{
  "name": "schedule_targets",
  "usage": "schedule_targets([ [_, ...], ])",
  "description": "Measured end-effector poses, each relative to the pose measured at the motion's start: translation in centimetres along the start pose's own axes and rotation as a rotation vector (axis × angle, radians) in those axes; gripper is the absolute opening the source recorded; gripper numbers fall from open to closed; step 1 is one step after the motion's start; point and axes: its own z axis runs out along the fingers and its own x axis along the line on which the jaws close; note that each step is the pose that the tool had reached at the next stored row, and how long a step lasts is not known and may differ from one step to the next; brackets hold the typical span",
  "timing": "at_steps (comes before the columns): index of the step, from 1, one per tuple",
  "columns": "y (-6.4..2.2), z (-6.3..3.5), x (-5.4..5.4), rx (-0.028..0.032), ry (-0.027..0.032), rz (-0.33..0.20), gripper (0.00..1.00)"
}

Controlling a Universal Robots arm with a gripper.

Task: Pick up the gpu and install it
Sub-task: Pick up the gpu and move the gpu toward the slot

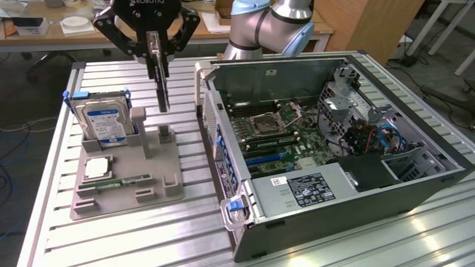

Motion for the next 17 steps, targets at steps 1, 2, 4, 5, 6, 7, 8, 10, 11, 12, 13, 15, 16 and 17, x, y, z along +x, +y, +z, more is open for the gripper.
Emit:
schedule_targets([
  [1, 0.00, 0.00, -0.1, 0.0000, 0.0000, 0.000, 0.26],
  [2, 0.00, 0.00, -0.3, 0.0000, 0.0000, 0.000, 0.26],
  [4, -0.01, 0.01, -0.5, 0.0000, 0.0000, 0.000, 0.26],
  [5, -0.02, 0.01, -0.7, 0.0000, 0.0001, 0.000, 0.26],
  [6, -0.02, 0.01, -0.8, 0.0000, 0.0001, 0.000, 0.26],
  [7, -0.02, 0.01, -0.9, 0.0000, 0.0000, 0.000, 0.26],
  [8, -0.03, 0.02, -1.0, 0.0000, 0.0001, 0.000, 0.26],
  [10, -0.04, 0.02, -1.3, 0.0000, 0.0000, 0.000, 0.26],
  [11, -0.04, 0.03, -1.4, 0.0001, 0.0000, 0.000, 0.26],
  [12, -0.05, 0.02, -1.5, 0.0001, 0.0001, 0.000, 0.26],
  [13, -0.05, 0.03, -1.7, 0.0001, 0.0000, 0.000, 0.26],
  [15, -0.06, 0.04, -2.0, 0.0000, 0.0000, 0.000, 0.26],
  [16, -0.06, 0.04, -2.1, 0.0000, 0.0000, 0.000, 0.26],
  [17, -0.07, 0.04, -2.3, 0.0000, 0.0000, 0.000, 0.26],
])
